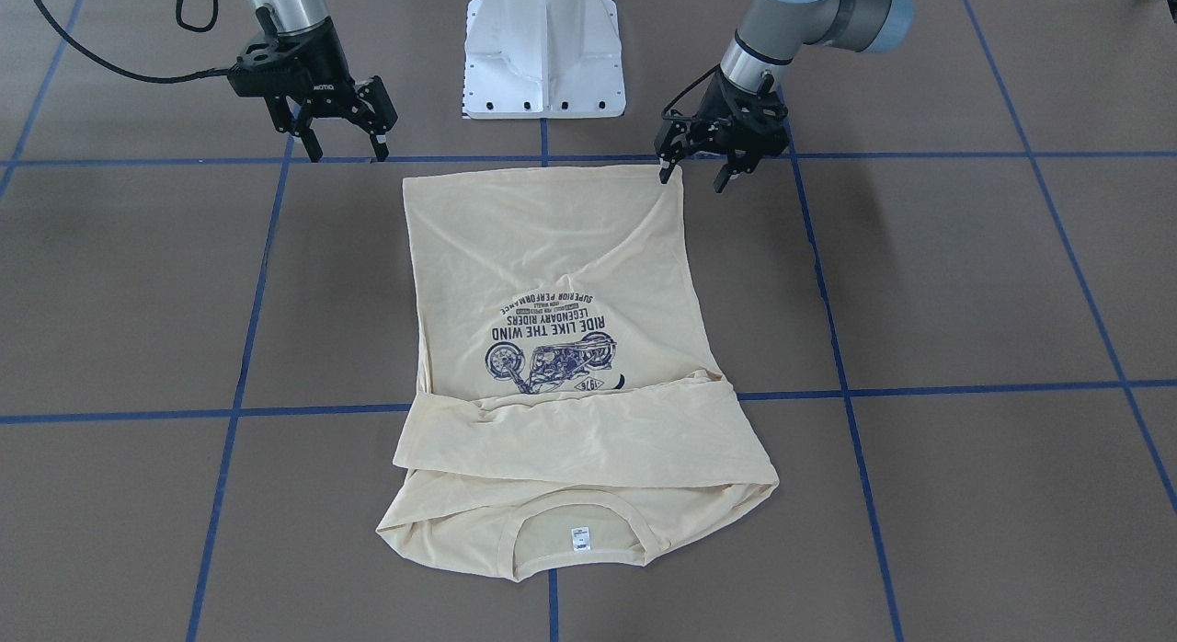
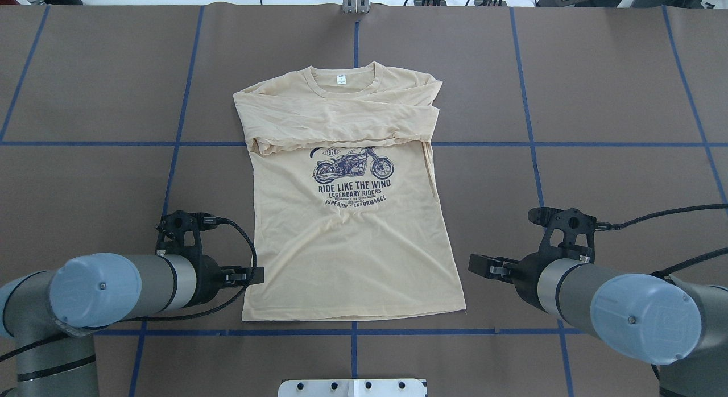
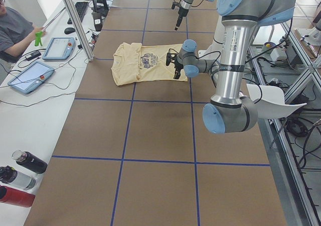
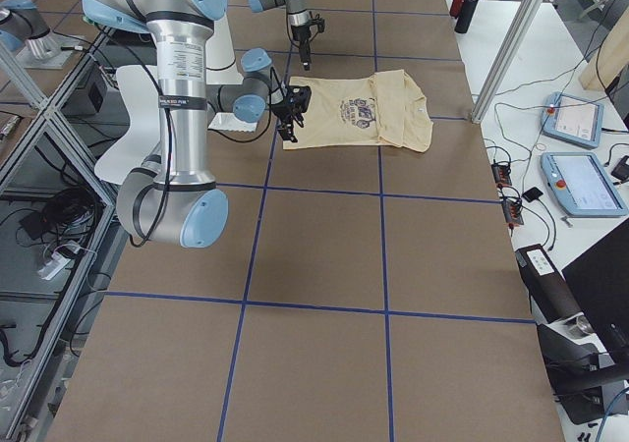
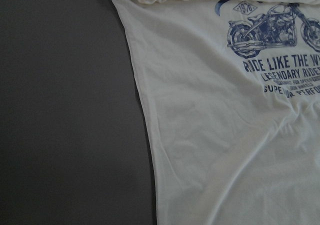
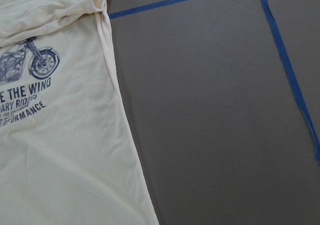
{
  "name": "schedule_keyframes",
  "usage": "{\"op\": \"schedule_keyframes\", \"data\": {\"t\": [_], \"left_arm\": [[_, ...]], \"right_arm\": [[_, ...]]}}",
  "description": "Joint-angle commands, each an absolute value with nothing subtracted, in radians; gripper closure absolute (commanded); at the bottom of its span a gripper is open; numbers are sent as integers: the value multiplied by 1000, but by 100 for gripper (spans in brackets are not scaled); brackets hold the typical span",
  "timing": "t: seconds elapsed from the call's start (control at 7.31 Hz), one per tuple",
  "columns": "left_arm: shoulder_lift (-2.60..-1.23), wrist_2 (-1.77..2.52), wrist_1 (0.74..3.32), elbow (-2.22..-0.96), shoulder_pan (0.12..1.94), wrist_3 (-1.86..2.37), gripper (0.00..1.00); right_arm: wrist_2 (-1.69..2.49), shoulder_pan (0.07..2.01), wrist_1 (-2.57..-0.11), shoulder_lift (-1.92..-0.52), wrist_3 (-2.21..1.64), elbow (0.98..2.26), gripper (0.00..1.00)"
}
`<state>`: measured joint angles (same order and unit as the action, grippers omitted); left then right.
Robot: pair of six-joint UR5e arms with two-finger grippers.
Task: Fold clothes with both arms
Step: 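Move both grippers down to the shirt hem nearest the robot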
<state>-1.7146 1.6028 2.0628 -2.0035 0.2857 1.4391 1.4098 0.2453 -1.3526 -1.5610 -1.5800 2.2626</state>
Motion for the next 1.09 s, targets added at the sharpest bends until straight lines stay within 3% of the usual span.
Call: {"op": "schedule_keyframes", "data": {"t": [0.0,0.96], "left_arm": [[-1713,1588,2062,-1994,247,1486,36],[-1712,1586,2060,-1971,189,1526,46]], "right_arm": [[1399,233,-1355,-1557,-1588,2263,1],[1379,210,-1355,-1557,-1591,2263,1]]}}
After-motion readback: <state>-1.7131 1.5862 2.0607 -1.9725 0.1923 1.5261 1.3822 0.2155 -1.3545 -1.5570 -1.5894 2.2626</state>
